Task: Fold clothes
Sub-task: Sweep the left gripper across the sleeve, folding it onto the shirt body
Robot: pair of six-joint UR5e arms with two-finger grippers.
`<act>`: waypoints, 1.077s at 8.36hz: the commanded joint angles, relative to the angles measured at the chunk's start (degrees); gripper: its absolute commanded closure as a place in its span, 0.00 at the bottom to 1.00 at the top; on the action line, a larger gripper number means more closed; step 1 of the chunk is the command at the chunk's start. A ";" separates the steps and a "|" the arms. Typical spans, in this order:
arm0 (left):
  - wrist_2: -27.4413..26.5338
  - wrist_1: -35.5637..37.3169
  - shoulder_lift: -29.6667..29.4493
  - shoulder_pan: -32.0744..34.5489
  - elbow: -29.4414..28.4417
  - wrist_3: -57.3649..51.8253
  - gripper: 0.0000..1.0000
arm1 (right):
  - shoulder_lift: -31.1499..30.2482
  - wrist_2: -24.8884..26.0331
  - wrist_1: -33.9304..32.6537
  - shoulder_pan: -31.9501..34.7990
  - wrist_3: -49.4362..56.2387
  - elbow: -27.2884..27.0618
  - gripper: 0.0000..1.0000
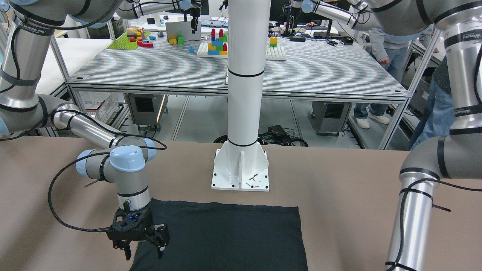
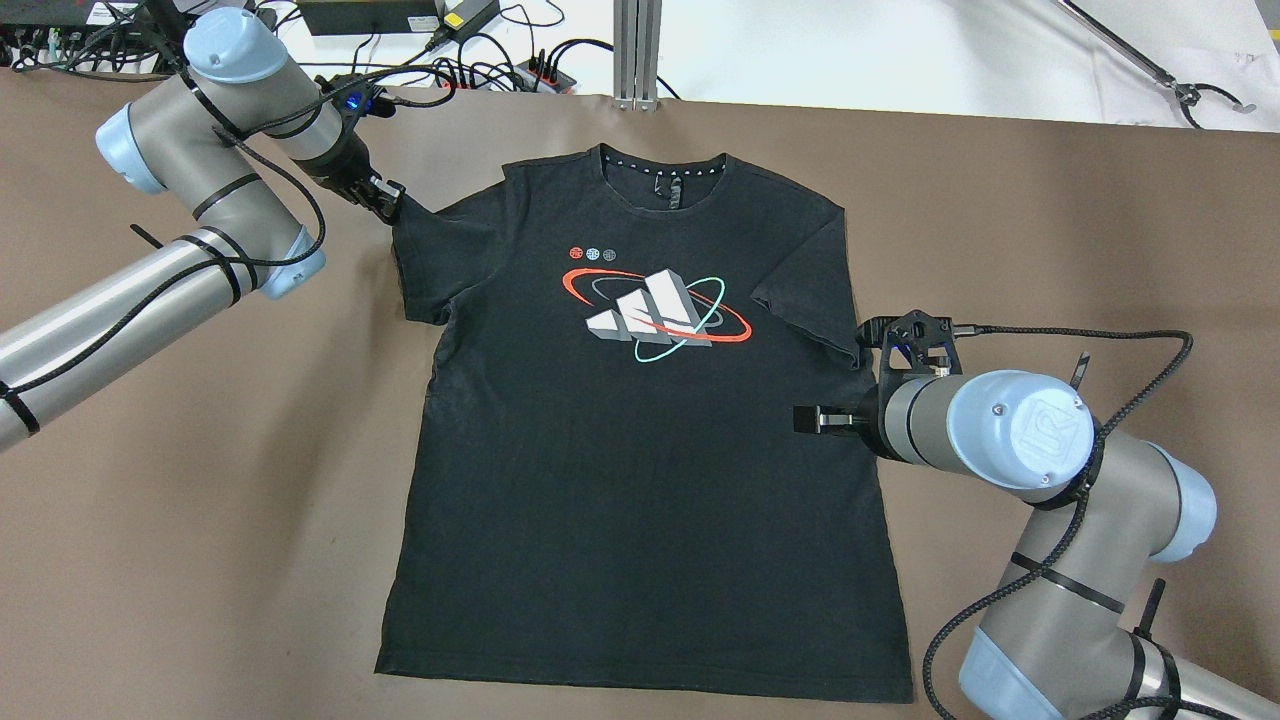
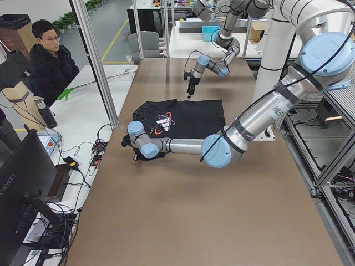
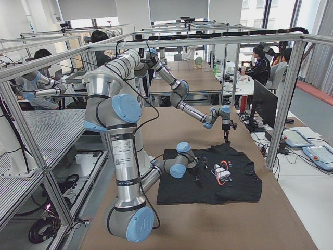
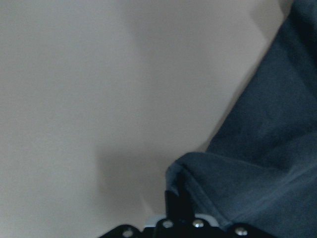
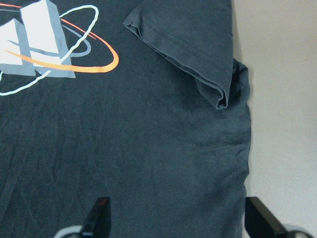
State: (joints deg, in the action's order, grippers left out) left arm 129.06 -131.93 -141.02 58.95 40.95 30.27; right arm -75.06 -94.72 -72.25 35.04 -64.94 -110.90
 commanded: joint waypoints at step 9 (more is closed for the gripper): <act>-9.23 0.44 11.84 -8.48 30.08 24.38 1.00 | 0.00 -0.03 0.09 -0.41 0.08 0.25 0.05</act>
State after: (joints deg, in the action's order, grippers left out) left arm 125.25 -131.93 -126.14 54.59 70.96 49.38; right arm -75.07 -94.74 -72.21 34.67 -64.95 -110.76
